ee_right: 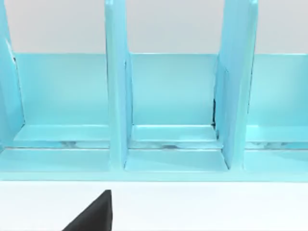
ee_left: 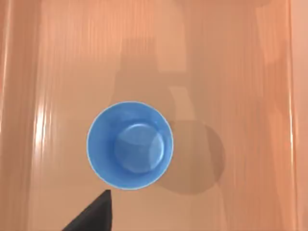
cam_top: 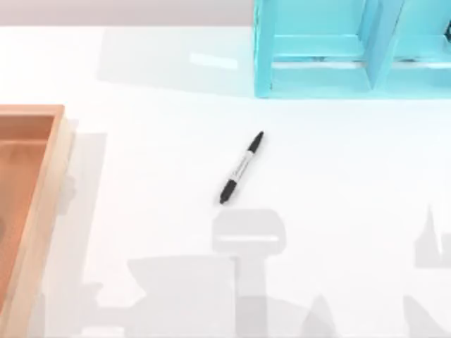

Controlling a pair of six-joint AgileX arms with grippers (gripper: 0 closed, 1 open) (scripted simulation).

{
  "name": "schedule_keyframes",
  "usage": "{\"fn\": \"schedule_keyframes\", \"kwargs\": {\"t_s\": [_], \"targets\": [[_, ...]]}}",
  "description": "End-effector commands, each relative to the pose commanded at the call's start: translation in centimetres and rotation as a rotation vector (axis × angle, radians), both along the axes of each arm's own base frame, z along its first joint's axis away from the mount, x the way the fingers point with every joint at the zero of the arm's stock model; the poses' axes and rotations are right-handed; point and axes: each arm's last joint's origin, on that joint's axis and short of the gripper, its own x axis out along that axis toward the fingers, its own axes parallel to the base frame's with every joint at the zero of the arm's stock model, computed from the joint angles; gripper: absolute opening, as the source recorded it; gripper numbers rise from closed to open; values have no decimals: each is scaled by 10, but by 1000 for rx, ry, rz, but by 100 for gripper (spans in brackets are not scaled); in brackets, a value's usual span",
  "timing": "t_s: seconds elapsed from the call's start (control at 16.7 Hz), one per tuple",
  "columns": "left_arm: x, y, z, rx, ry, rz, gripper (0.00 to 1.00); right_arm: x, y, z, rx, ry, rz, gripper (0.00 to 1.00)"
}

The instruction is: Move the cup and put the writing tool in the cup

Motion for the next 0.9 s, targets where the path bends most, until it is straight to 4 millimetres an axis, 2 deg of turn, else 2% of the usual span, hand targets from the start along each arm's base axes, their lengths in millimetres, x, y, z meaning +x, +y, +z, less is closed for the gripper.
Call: {"fn": "schedule_keyframes", "kwargs": {"t_s": [0.24,0.42,0.6,0.9], "targets": [[57,19,-6,-29,294,-1,100,0,0,0,0,0,0,100],[86,31,-17,-53,448,-6,100,0,0,0,0,0,0,100],[99,37,-24,-68,523,-10,100,0,0,0,0,0,0,100],[100,36,-25,-67,527,-14,100,0,0,0,0,0,0,100]]}}
